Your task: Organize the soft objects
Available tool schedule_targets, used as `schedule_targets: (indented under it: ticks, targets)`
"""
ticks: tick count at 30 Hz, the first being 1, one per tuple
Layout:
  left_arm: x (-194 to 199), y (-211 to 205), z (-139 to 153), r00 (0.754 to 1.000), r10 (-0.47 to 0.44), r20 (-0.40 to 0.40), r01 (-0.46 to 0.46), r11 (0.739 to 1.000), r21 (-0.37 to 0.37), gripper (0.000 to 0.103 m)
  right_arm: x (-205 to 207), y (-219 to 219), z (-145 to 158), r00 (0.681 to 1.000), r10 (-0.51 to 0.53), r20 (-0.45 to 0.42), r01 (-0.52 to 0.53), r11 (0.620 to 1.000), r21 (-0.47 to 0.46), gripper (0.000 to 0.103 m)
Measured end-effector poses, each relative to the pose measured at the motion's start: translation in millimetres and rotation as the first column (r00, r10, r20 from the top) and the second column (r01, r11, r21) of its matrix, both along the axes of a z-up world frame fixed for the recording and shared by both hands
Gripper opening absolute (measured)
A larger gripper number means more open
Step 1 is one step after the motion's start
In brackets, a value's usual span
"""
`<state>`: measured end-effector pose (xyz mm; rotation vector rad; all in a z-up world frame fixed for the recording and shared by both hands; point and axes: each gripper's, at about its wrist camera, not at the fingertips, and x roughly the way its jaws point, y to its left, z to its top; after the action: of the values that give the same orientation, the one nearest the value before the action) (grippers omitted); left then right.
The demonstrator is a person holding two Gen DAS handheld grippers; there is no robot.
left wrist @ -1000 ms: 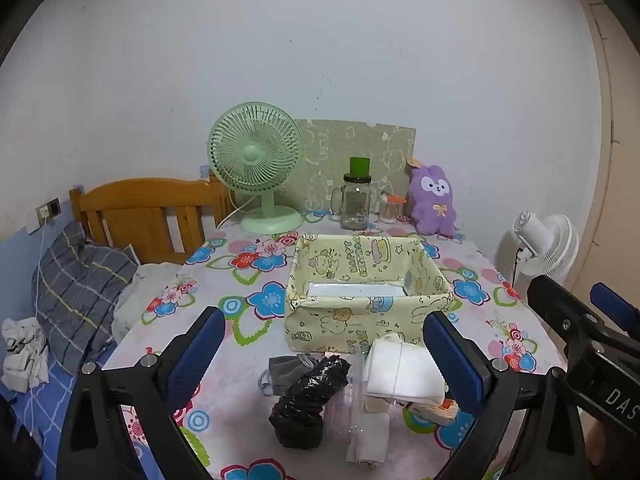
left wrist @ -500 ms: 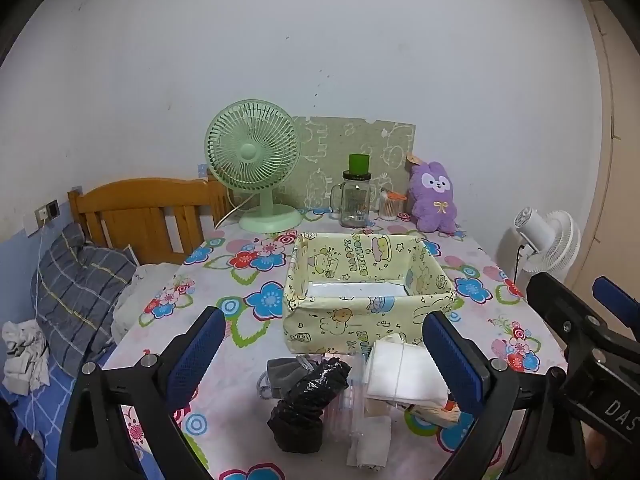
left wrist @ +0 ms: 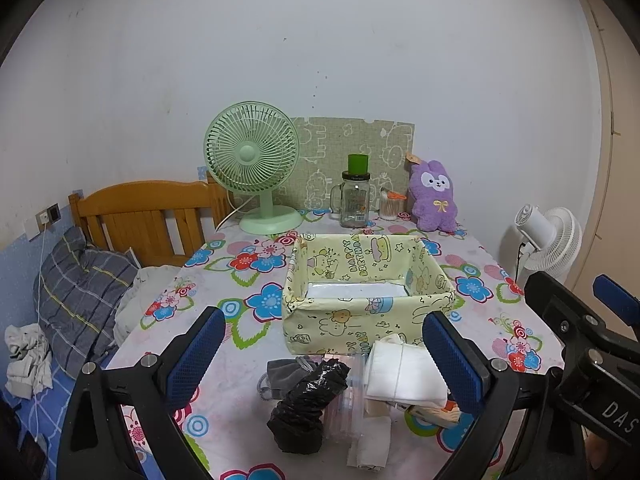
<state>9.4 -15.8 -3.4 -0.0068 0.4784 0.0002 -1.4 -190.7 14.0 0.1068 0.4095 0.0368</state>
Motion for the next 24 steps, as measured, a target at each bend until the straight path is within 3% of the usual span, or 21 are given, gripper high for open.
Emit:
schedule_targets:
  ticks: [24]
  targets:
    - [-0.5, -1.4, 1.4, 1.0, 0.001, 0.007, -0.001, 1.0, -0.007, 0.099, -1.3, -0.4, 0.9, 1.0, 0.001, 0.001, -0.001, 1.0, 0.006, 0.103]
